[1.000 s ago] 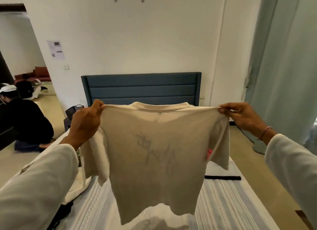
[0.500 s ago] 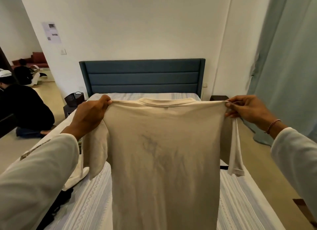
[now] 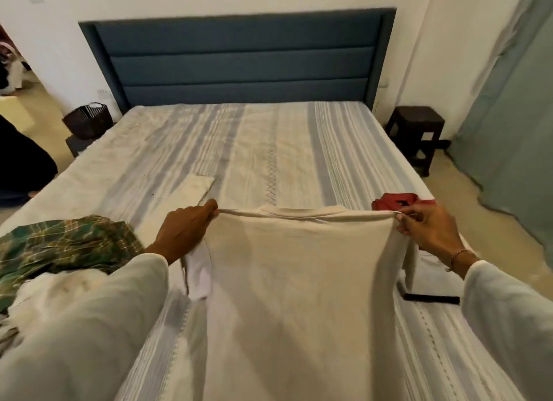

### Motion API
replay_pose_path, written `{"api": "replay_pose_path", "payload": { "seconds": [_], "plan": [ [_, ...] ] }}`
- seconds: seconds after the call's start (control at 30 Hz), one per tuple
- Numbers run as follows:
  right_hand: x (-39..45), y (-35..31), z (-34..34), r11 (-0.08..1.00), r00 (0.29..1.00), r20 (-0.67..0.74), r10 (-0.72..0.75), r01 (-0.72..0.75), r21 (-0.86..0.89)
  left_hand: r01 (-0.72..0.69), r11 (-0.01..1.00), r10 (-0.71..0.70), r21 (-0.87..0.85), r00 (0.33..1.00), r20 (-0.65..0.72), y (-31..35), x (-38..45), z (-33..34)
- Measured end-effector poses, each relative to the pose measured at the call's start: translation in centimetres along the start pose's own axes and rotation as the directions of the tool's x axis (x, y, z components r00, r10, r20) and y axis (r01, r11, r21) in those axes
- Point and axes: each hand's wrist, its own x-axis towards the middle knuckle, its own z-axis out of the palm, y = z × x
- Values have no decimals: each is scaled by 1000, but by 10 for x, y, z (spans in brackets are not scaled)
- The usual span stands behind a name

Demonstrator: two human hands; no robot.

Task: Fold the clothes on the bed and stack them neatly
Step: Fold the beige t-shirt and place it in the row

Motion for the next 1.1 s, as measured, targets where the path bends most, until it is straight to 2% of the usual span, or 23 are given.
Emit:
{"api": "replay_pose_path", "payload": {
  "seconds": [0.17, 0.33, 0.43, 0.6, 0.83, 1.1],
  "plan": [
    [45, 74, 92, 995, 997, -54, 54, -58, -77, 7, 1000, -5, -11, 985, 172, -3, 52, 116],
    [72, 131, 153, 987, 990, -73, 121, -128, -98, -5, 1000, 4, 3, 982, 187, -6, 79, 203],
    [81, 151, 175, 981, 984, -92, 152, -162, -110, -15, 1000, 11, 23, 986, 164, -8, 89, 231],
    [95, 165, 198, 982, 987, -103, 123, -136, -131, -69, 988, 50, 136, 990, 134, -16, 107, 258],
    [110, 179, 224, 962, 980, -124, 153, -176, -206, -116, 969, 72, 219, 978, 197, -20, 126, 286],
    [109, 206, 250, 897, 963, -121, 240, -268, -351, -77, 974, 20, 215, 967, 253, -20, 115, 327]
  ]
}}
